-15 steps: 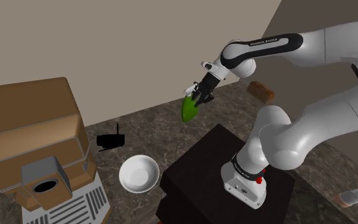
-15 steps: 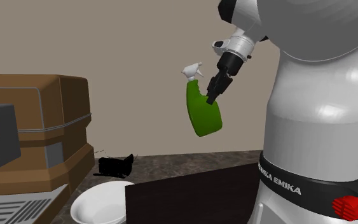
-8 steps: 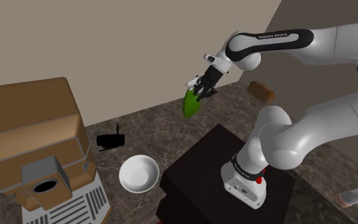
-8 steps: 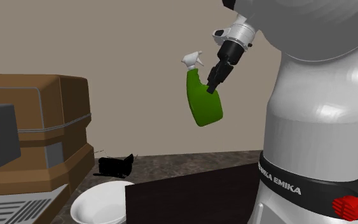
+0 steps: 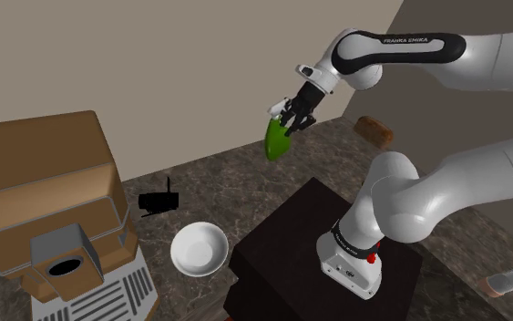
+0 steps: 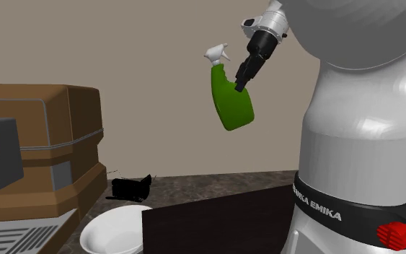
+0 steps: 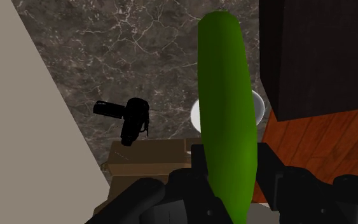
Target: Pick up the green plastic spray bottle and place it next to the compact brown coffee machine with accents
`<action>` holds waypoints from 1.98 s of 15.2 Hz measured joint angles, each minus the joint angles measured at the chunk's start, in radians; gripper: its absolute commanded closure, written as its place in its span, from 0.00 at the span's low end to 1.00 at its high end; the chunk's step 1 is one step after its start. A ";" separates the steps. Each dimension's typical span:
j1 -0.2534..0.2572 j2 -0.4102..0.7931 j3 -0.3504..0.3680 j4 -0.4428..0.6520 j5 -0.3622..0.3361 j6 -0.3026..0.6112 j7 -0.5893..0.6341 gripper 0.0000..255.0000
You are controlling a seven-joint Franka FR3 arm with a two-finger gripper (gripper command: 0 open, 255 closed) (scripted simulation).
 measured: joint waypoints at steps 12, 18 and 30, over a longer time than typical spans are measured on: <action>-0.009 -0.046 0.072 0.125 0.012 -0.160 0.071 1.00; -0.006 -0.057 0.103 0.188 0.023 -0.228 0.104 1.00; 0.015 -0.051 0.147 0.341 0.049 -0.364 0.161 1.00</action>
